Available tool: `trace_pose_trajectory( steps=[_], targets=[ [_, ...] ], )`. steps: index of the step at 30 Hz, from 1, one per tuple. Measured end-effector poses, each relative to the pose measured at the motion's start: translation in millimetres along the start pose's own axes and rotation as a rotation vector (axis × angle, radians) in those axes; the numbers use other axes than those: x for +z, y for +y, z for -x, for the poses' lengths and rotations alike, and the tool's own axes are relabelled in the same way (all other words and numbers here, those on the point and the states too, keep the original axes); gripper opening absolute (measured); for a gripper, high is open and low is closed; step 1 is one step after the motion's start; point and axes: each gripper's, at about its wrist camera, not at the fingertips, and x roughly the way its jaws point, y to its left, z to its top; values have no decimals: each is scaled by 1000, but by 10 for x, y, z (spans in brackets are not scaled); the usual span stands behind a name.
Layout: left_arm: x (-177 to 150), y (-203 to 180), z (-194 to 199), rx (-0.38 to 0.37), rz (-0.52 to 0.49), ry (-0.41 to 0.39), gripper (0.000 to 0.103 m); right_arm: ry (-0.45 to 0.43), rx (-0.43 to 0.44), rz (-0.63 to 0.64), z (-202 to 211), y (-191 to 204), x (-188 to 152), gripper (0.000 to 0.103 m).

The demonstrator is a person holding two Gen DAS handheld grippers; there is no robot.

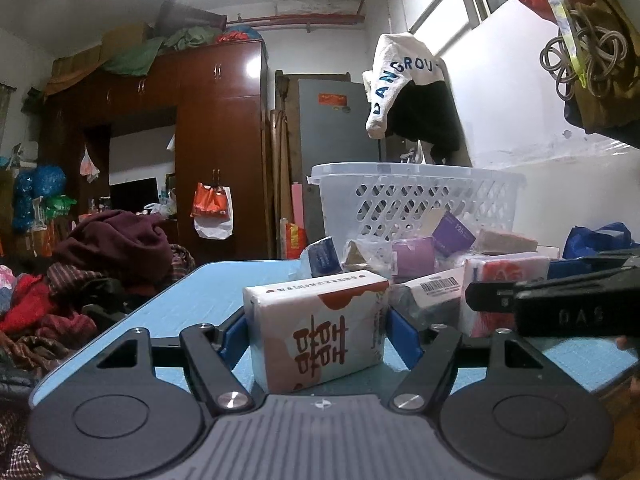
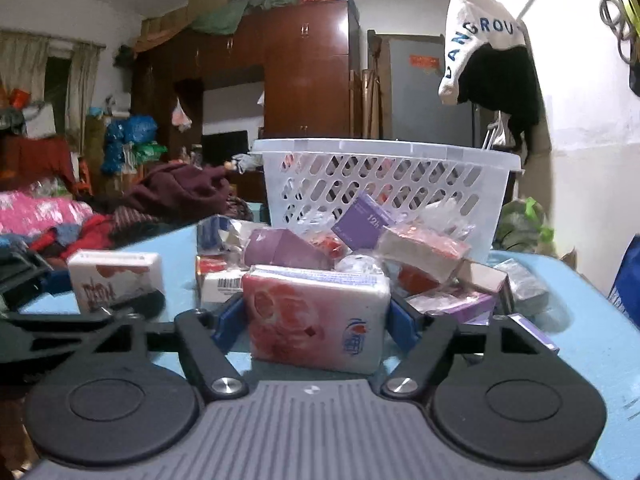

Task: Organize objects
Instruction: 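Grasp white box with red characters in left gripper while right grasps pink tissue pack, then carry both items over the white basket and open both grippers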

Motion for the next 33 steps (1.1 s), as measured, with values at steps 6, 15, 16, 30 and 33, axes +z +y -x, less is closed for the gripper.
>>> trace_pose_trajectory(
  steps=[6, 15, 16, 30, 33],
  targets=[
    [-8, 10, -27, 2, -2, 3, 74, -66, 17, -6, 158, -67, 59, 73],
    [94, 34, 53, -25, 23, -47, 73, -134, 5, -19, 360, -303, 177, 73],
    [121, 36, 53, -32, 27, -50, 73, -136, 0, -20, 368, -335, 190, 73],
    [1423, -9, -647, -232, 97, -97, 73, -224, -86, 72, -96, -667, 1231, 72],
    [1783, -127, -1158, -246, 105, -6, 73, -151, -94, 80, -577, -828, 1532, 72]
  ],
)
